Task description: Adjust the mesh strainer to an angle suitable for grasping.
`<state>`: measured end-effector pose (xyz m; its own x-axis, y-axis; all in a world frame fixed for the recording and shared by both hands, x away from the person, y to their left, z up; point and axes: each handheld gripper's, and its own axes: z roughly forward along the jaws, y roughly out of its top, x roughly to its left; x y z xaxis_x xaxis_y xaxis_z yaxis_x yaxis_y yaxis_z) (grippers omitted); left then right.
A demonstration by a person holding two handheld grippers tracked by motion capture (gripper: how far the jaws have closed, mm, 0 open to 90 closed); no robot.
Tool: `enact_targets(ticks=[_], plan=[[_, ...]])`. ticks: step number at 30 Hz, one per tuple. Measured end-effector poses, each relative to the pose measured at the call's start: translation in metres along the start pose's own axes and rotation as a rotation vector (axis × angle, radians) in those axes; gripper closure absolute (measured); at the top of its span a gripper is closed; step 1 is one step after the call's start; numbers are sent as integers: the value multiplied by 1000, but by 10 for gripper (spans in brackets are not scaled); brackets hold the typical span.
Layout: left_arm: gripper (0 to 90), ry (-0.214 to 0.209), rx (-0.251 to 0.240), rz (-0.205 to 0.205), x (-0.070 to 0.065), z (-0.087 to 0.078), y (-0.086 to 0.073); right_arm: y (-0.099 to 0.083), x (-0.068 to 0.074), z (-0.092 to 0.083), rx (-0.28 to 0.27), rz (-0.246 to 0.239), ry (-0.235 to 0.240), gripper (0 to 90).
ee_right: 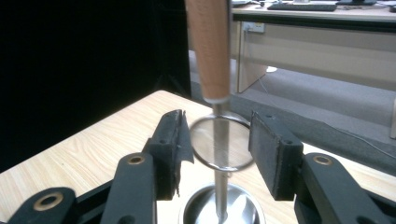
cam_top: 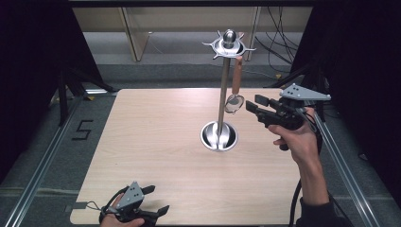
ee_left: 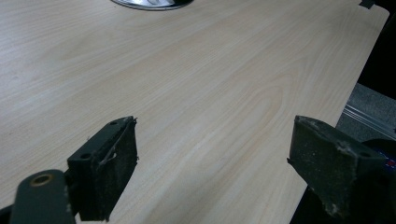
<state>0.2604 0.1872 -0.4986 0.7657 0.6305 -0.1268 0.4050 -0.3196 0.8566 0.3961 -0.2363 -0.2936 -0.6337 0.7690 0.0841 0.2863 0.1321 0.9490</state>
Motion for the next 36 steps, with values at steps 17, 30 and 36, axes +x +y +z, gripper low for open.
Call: enact_targets(ticks=[17, 30, 36], plan=[[148, 5, 7, 12, 1, -1, 1, -36, -11, -5, 19, 42, -3, 404], [147, 4, 7, -15, 0, 0, 1, -52, -13, 0, 73, 28, -5, 371], [148, -1, 2, -8, 1, 1, 2, -62, -14, 5, 93, -4, -15, 368]])
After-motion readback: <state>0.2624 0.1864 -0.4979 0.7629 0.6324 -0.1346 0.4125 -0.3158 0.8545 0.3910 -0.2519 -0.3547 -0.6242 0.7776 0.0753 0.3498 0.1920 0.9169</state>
